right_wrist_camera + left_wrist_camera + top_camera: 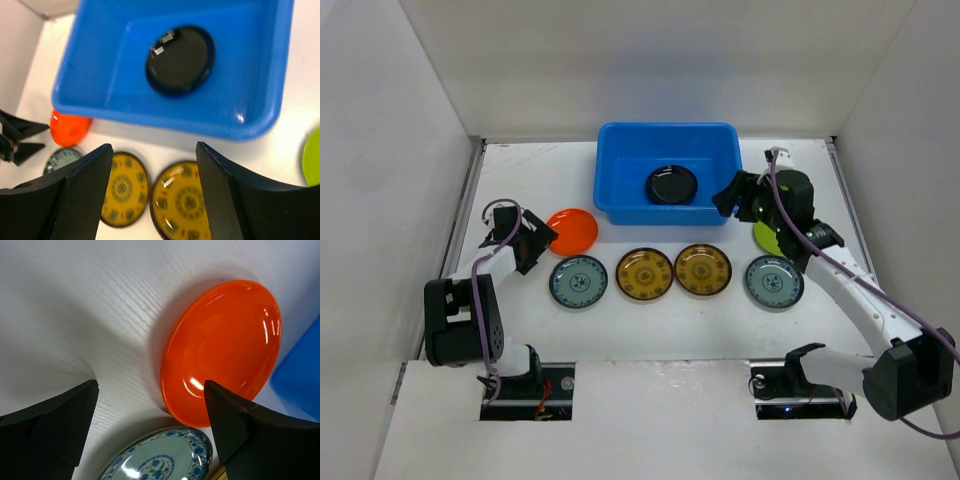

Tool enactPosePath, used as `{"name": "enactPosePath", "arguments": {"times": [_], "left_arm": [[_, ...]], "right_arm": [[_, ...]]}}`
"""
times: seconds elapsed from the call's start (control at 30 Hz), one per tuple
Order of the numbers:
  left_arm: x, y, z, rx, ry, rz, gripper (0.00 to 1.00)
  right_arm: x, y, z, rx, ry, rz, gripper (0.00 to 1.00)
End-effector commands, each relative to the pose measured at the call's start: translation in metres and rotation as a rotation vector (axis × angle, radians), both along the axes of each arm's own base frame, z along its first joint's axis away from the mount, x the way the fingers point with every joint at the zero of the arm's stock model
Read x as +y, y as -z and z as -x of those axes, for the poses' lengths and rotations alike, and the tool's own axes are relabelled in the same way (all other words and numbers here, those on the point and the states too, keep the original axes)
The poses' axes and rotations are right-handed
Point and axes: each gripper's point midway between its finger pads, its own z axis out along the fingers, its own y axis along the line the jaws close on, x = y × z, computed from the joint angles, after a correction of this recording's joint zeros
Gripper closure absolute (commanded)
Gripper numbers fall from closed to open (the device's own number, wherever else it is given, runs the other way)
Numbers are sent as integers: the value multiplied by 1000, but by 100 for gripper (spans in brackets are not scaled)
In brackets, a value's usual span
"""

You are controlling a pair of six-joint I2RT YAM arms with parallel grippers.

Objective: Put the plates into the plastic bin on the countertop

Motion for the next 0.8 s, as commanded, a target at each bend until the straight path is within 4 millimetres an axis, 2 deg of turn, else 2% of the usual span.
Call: {"name": "enactPosePath", "arguments": {"times": [0.0, 0.1, 0.27, 0.43, 0.5, 0.57, 0.67, 0.77], "left_arm": [[-10, -10, -16, -27, 82, -9, 16], [-18, -3, -22, -10, 114, 2, 20], [-27, 11, -28, 21, 138, 30, 36], [-34, 27, -28, 66, 142, 40, 67], [-34, 33, -28, 86, 125, 50, 85], [-28, 36, -29, 91, 84, 59, 97], [-13, 27, -34, 60, 16, 50, 100], [3, 2, -46, -5, -31, 36, 100]], "right_arm": [[-1, -22, 10, -82, 12, -61, 27], [-6, -21, 20, -91, 20, -64, 27], [-15, -25, 34, -111, 44, -91, 28], [-24, -27, 42, -121, 65, -92, 28], [-29, -26, 44, -125, 77, -94, 28], [-32, -25, 47, -125, 88, -100, 28], [-35, -21, 50, -111, 94, -97, 28], [-37, -19, 52, -107, 98, -95, 28]]}}
